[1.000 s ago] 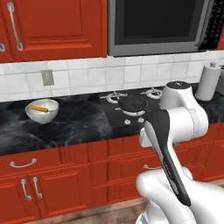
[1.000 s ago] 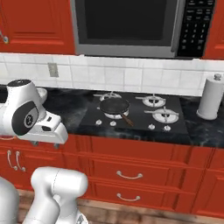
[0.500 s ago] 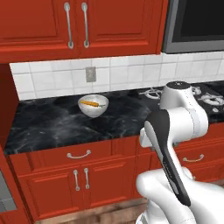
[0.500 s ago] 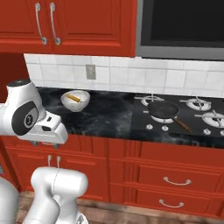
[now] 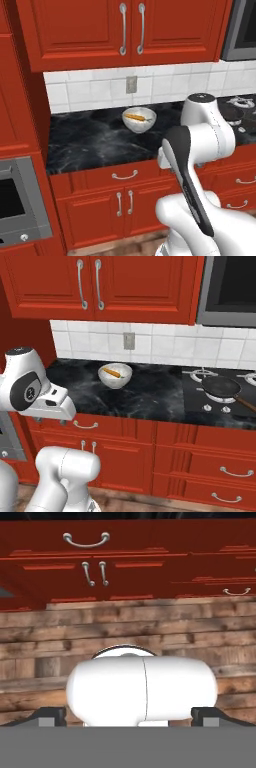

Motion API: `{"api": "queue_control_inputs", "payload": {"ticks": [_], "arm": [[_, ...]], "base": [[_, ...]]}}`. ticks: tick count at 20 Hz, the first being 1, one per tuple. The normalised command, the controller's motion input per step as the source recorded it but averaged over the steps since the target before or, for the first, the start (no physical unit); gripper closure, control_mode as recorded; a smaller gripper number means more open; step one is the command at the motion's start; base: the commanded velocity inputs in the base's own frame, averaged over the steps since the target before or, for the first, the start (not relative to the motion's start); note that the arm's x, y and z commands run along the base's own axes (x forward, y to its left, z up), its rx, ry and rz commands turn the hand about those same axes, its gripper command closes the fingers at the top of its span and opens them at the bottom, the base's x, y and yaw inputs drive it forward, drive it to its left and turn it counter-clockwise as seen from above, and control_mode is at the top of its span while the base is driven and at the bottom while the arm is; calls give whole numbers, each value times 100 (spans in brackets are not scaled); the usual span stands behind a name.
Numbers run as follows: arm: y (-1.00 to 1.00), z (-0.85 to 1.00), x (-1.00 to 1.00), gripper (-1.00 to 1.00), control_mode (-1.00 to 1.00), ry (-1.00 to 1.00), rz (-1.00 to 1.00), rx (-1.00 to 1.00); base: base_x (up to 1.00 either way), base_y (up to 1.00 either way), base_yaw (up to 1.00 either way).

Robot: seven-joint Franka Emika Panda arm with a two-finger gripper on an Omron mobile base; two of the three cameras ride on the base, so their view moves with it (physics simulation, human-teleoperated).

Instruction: Place the shrimp on the plate and place the carrot on the same plate.

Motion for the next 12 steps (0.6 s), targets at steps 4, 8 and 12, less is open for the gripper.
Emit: {"api": "queue_control_inputs", "payload": {"ticks": [4,8,12], "arm": [[0,0,0,-100,100,0,0,0],[0,0,0,-100,100,0,0,0],[0,0,0,-100,100,0,0,0]], "base": [[57,-2,0],[44,-29,0],[44,-36,0]]}}
